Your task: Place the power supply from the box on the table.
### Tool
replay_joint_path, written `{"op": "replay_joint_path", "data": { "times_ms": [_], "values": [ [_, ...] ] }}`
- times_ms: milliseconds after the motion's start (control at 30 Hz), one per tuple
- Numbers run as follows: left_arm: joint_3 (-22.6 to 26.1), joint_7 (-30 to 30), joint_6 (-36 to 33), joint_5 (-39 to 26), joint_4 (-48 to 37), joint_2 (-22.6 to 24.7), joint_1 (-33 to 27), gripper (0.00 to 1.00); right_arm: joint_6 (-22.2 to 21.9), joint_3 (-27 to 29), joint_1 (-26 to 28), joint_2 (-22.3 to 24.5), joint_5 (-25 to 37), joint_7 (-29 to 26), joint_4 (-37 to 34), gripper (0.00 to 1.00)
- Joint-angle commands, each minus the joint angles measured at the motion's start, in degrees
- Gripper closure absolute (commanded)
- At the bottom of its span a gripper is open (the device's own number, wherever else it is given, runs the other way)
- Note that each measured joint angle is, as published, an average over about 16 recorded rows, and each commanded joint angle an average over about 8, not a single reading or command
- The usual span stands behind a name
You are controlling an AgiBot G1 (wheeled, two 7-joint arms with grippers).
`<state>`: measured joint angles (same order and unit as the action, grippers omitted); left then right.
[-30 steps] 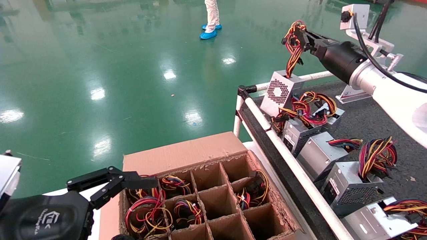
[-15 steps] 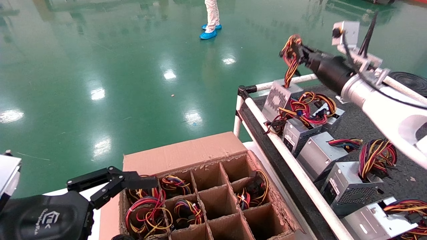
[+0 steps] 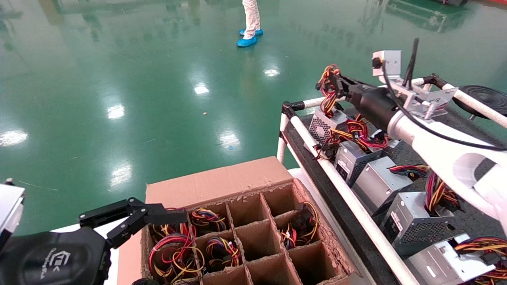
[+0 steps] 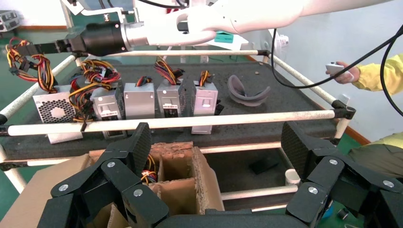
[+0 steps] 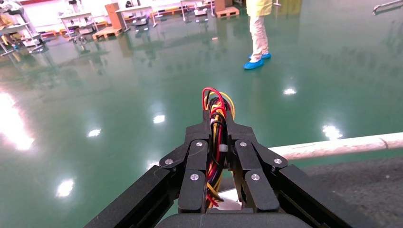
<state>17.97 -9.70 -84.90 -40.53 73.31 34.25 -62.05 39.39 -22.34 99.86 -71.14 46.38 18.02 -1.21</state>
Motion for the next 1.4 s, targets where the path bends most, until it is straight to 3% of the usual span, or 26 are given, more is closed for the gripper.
{"op": "replay_joint_path", "data": {
  "times_ms": [33,100,300,367,1400],
  "values": [
    [0.0,0.0,0.0,0.0,0.0,0.0,0.0,0.00,-0.2,-0.2,-0.2,-0.2,0.3,-0.4,-0.1,1.00],
    [0.0,0.0,0.0,0.0,0.0,0.0,0.0,0.00,-0.6,-0.4,-0.2,-0.4,0.6,-0.7,-0.2,0.88],
    [0.0,0.0,0.0,0.0,0.0,0.0,0.0,0.00,-1.5,-1.0,-0.6,-0.9,1.5,-1.2,-0.4,0.13],
    [0.0,0.0,0.0,0.0,0.0,0.0,0.0,0.00,-1.6,-1.1,-0.6,-1.0,1.6,-1.3,-0.5,0.00],
    [0.0,0.0,0.0,0.0,0.0,0.0,0.0,0.00,-1.5,-1.5,-0.1,0.1,2.3,-1.7,-1.4,0.00]
  ]
}}
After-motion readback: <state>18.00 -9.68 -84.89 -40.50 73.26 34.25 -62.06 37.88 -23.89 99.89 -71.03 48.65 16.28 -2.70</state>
